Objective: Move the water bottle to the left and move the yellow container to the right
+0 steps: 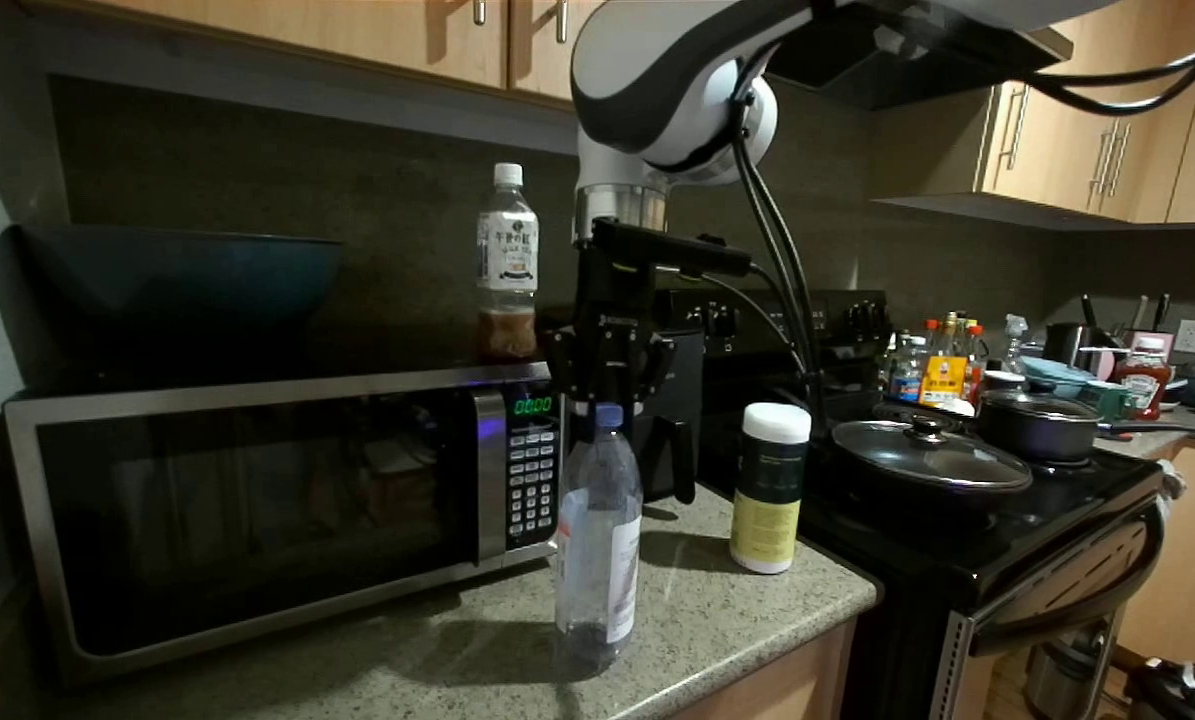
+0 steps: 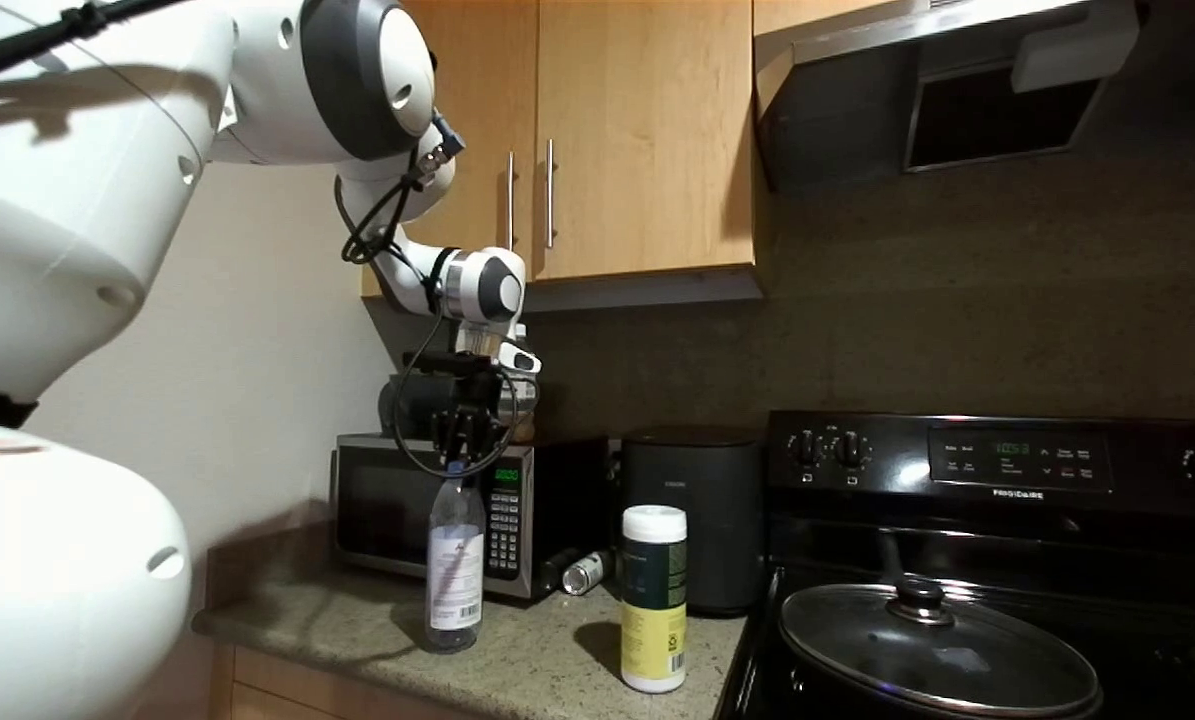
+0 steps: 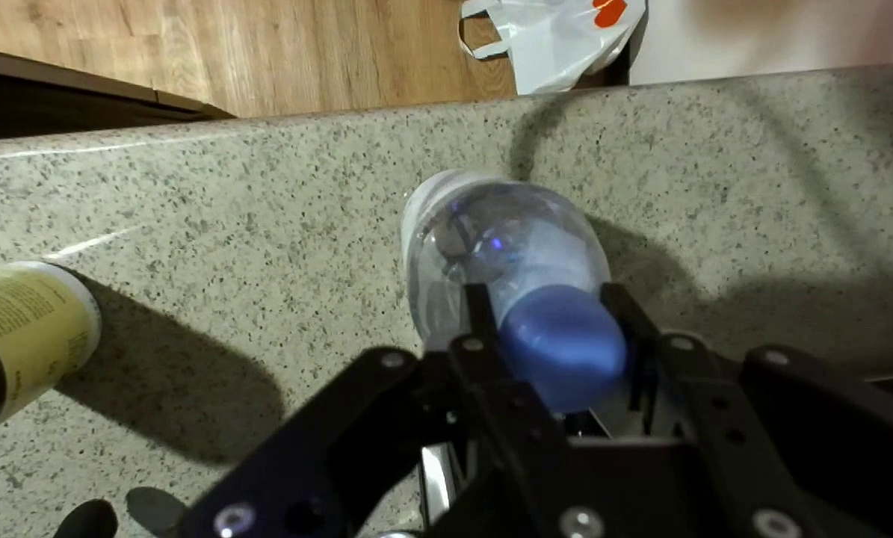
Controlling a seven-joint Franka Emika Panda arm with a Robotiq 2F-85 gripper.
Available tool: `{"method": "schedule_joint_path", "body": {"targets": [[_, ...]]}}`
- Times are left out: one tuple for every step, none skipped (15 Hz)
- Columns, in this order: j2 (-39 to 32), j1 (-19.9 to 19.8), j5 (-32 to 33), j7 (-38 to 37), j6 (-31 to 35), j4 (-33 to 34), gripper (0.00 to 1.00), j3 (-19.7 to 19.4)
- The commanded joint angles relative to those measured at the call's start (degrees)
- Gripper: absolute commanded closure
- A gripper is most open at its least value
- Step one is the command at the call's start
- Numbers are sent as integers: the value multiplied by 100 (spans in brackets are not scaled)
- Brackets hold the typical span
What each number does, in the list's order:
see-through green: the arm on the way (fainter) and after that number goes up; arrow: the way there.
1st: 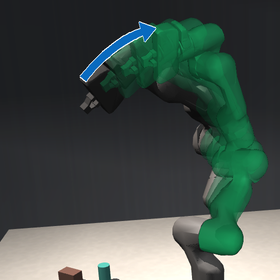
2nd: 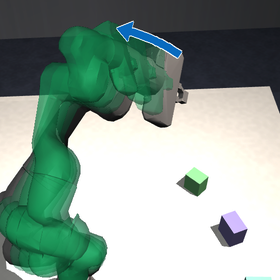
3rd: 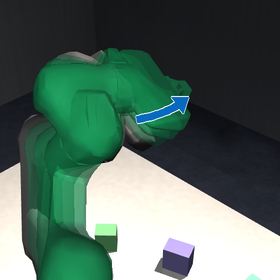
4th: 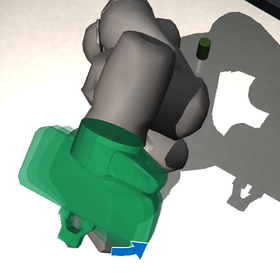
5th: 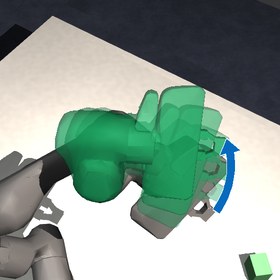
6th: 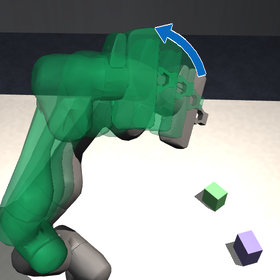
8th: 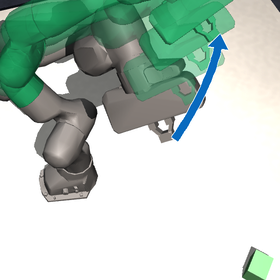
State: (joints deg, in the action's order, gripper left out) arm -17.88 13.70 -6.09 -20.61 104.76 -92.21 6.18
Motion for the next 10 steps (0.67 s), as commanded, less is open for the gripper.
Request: {"method": "schedule_joint_path", "body": {"targets": [[-13, -39, 15, -13, -26, 31, 61, 39], [-30, -29, 15, -13, -26, 46, 61, 43], [-45, -14, 15, -13, -26, 53, 61, 52], [-48, -11, 14, -13, -27, 54, 61, 61], [-49, -10, 14, -13, -27, 54, 86, 63], [-40, -41, -33, -27, -33, 51, 86, 50], [3, -48, 26, -190, 24, -3, 86, -4], [38, -70, 19, -245, 55, -46, 86, -34], [82, -91, 21, -330, 89, -92, 86, -80], [112, -111, 28, -385, 130, -131, 86, -121]]}}
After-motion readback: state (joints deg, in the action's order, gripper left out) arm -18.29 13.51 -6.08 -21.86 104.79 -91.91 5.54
